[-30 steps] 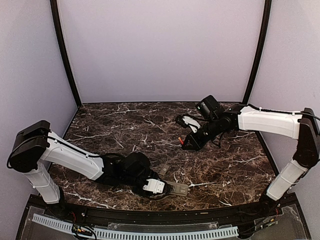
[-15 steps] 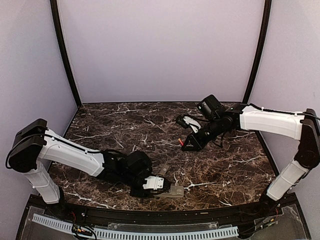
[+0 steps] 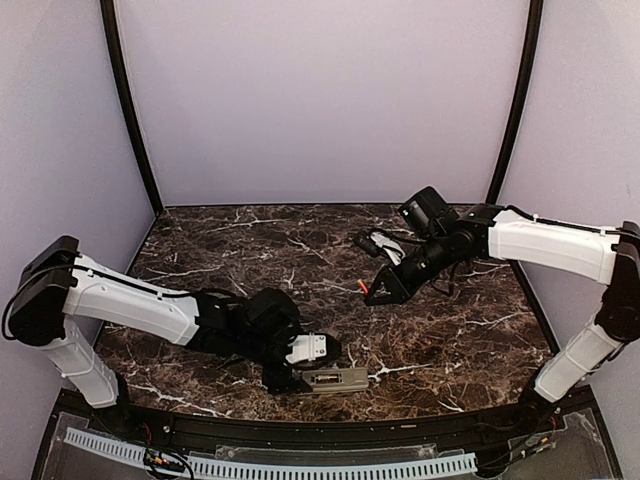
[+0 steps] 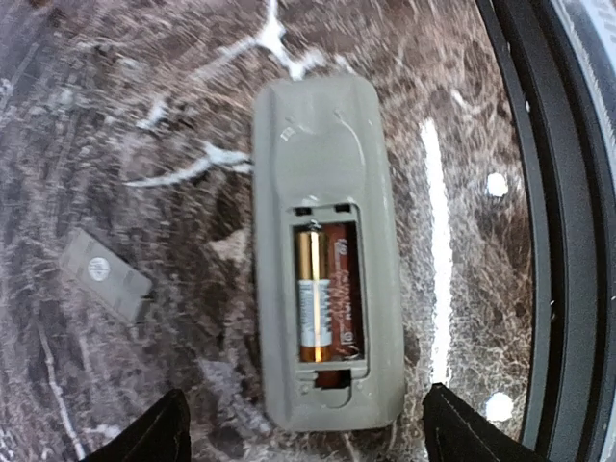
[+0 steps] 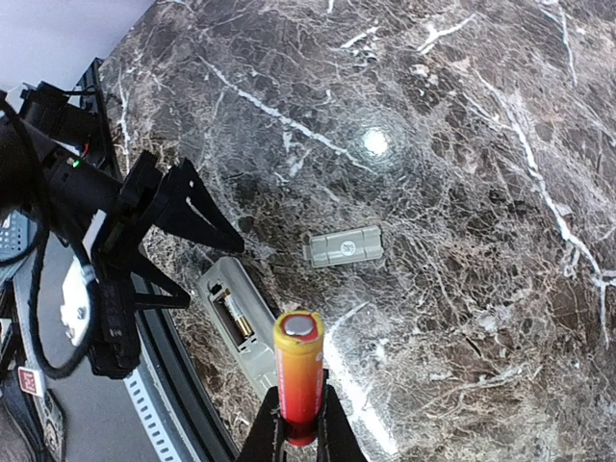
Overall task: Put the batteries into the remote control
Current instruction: Adjust the remote control without the battery cover at the center of the board, then pass from the right arm to the left
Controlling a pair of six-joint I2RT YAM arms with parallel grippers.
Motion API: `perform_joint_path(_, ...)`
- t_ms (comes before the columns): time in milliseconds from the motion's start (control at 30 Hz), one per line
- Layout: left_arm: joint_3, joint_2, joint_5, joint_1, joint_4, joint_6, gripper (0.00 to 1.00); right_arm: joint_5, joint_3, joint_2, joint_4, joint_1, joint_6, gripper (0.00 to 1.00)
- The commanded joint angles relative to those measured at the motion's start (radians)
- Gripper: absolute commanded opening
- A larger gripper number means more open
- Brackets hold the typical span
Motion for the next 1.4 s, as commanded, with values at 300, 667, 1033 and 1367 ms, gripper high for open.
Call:
perform_joint_path(300,-0.185,-0.473,-0.089,0.033,0.465,0.593,0.68,-0.033,0.170,0.040,-0.186,0.102,-0.073,0.00)
perform_joint_path(667,-0.242,-0.388,-0.307,0.003,0.691,1.281,0.67,-0.043,0.246,0.088,-0.217,0.188,0.001,0.00)
perform_joint_path(1033,-0.201,-0.304,-0.308,-0.028,0.677,1.322,0.59,-0.067,0.297,0.124,-0.163,0.208,0.011,0.00)
perform_joint_path(1367,-0.202,-0.160,-0.418,-0.039,0.978,1.379,0.55,-0.067,0.308,0.151,-0.151,0.212,0.012,0.00)
